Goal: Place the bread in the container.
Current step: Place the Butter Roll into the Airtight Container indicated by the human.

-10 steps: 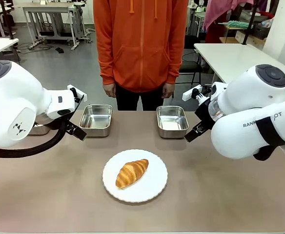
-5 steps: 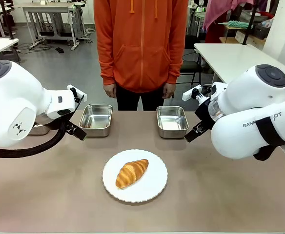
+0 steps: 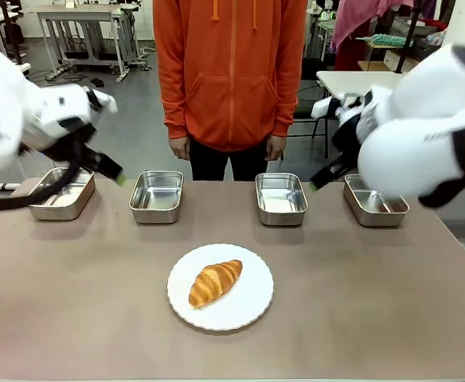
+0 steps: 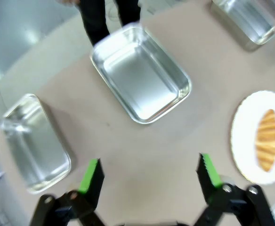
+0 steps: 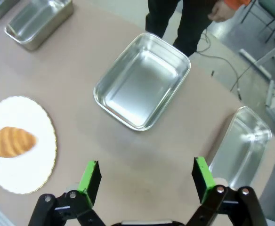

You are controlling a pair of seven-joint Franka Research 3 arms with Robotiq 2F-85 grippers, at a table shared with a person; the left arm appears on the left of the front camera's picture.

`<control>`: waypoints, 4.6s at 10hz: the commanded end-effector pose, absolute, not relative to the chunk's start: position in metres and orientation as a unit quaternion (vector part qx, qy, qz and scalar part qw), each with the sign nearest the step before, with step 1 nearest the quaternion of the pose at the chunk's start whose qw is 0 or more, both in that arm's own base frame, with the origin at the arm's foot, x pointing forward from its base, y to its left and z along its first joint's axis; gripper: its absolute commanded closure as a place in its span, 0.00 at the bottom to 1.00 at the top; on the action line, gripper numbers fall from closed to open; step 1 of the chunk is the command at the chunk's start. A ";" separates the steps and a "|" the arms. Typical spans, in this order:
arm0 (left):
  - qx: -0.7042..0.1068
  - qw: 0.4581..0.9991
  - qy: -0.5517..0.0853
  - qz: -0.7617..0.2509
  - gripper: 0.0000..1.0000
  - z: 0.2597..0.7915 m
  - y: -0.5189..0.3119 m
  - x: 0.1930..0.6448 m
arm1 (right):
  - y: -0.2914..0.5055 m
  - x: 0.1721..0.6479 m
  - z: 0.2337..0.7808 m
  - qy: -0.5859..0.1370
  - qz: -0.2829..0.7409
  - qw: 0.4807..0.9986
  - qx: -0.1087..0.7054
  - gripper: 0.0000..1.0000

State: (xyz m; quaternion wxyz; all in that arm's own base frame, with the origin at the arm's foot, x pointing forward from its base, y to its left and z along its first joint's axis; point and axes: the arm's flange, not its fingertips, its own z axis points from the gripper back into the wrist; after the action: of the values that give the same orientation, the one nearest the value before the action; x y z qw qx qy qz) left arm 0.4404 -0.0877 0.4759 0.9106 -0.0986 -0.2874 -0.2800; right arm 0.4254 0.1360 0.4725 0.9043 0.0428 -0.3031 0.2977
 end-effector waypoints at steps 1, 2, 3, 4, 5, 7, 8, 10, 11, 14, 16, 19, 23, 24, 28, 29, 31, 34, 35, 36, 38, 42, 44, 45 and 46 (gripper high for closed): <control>-0.159 0.891 -0.265 -0.332 0.00 0.492 -0.018 0.467 | 0.072 0.439 0.511 -0.302 0.326 0.892 0.087 0.00; -0.183 0.881 -0.263 -0.349 0.00 0.494 0.014 0.472 | 0.040 0.446 0.520 -0.297 0.335 0.889 0.097 0.00; -0.218 0.855 -0.263 -0.391 0.00 0.491 0.044 0.475 | 0.012 0.453 0.522 -0.294 0.337 0.885 0.129 0.00; -0.247 0.830 -0.272 -0.420 0.00 0.483 0.067 0.478 | -0.011 0.458 0.520 -0.292 0.344 0.877 0.164 0.00; -0.259 0.820 -0.282 -0.425 0.00 0.472 0.082 0.481 | -0.029 0.461 0.512 -0.294 0.358 0.868 0.182 0.00; -0.240 0.830 -0.294 -0.408 0.00 0.487 0.075 0.457 | -0.023 0.444 0.522 -0.303 0.337 0.879 0.148 0.00; -0.240 0.830 -0.294 -0.408 0.00 0.487 0.075 0.457 | -0.023 0.444 0.522 -0.303 0.337 0.879 0.148 0.00; -0.240 0.830 -0.294 -0.408 0.00 0.487 0.075 0.457 | -0.023 0.444 0.522 -0.303 0.337 0.879 0.148 0.00; -0.240 0.830 -0.294 -0.408 0.00 0.487 0.075 0.457 | -0.027 0.445 0.517 -0.297 0.346 0.878 0.146 0.00; -0.229 0.820 -0.326 -0.411 0.00 0.495 0.114 0.467 | -0.085 0.459 0.546 -0.340 0.342 0.856 0.186 0.00; -0.229 0.805 -0.372 -0.401 0.00 0.502 0.146 0.463 | -0.114 0.458 0.554 -0.363 0.336 0.844 0.206 0.00; -0.218 0.791 -0.434 -0.372 0.00 0.509 0.180 0.459 | -0.144 0.457 0.558 -0.389 0.326 0.829 0.235 0.00; -0.208 0.785 -0.454 -0.366 0.00 0.513 0.180 0.453 | -0.160 0.455 0.559 -0.405 0.302 0.827 0.248 0.00; -0.211 0.785 -0.453 -0.366 0.00 0.513 0.175 0.452 | -0.162 0.455 0.559 -0.405 0.299 0.828 0.248 0.00; -0.218 0.791 -0.434 -0.373 0.00 0.512 0.156 0.452 | -0.163 0.457 0.559 -0.405 0.292 0.830 0.248 0.00; -0.219 0.792 -0.431 -0.372 0.00 0.512 0.153 0.452 | -0.163 0.458 0.559 -0.402 0.292 0.832 0.247 0.00; -0.223 0.802 -0.409 -0.374 0.00 0.509 0.148 0.457 | -0.160 0.453 0.557 -0.394 0.286 0.839 0.244 0.00; -0.222 0.790 -0.428 -0.378 0.00 0.511 0.154 0.458 | -0.160 0.453 0.557 -0.394 0.286 0.839 0.244 0.00; -0.222 0.790 -0.428 -0.378 0.00 0.511 0.154 0.458 | -0.160 0.453 0.557 -0.394 0.286 0.839 0.244 0.00; -0.222 0.790 -0.428 -0.378 0.00 0.511 0.154 0.458 | -0.160 0.453 0.557 -0.394 0.286 0.839 0.244 0.00; -0.222 0.790 -0.428 -0.378 0.00 0.511 0.154 0.458 | -0.160 0.453 0.557 -0.394 0.286 0.839 0.244 0.00; -0.222 0.790 -0.428 -0.378 0.00 0.511 0.154 0.458 | -0.160 0.453 0.557 -0.394 0.286 0.839 0.244 0.00; -0.222 0.790 -0.428 -0.378 0.00 0.511 0.154 0.458 | -0.160 0.453 0.557 -0.394 0.286 0.839 0.244 0.00; -0.222 0.790 -0.428 -0.378 0.00 0.511 0.154 0.458 | -0.160 0.453 0.557 -0.394 0.286 0.839 0.244 0.00; -0.222 0.790 -0.428 -0.378 0.00 0.511 0.154 0.458 | -0.160 0.453 0.557 -0.394 0.286 0.839 0.244 0.00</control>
State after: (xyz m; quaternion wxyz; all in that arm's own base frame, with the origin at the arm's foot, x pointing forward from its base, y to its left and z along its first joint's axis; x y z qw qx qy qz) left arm 0.4594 0.1530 0.5091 0.7929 -0.2229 -0.4227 -0.3782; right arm 0.4539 -0.1610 0.5564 0.8418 0.2400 -0.3906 0.2851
